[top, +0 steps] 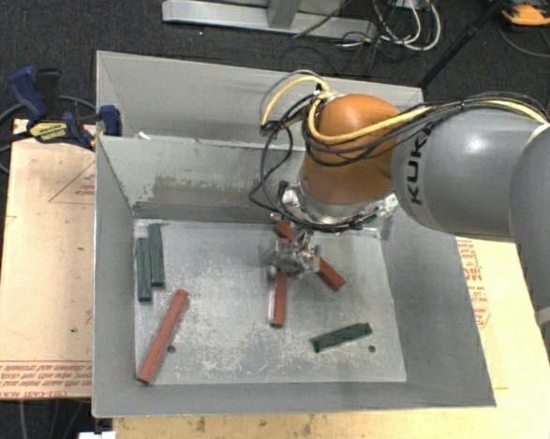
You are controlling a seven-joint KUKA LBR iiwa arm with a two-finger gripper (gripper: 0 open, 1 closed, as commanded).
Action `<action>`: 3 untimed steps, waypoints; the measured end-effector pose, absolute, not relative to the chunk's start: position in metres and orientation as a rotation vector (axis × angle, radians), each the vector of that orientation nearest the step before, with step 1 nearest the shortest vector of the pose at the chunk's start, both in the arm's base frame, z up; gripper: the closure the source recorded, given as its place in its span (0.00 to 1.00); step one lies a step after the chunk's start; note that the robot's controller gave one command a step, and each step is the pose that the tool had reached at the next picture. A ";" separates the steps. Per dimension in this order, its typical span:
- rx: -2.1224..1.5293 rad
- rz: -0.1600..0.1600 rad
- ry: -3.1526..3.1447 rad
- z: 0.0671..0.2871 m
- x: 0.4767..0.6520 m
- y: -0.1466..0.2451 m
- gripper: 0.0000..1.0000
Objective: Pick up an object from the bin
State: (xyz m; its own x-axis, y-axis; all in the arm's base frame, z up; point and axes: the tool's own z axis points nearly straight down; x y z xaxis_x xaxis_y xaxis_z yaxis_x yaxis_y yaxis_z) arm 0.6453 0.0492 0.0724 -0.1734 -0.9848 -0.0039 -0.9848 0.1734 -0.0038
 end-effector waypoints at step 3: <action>-2.105 0.005 2.334 0.146 0.604 0.026 1.00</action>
Offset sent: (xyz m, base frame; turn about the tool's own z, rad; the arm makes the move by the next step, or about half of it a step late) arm -0.0064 0.0071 0.0034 -0.0240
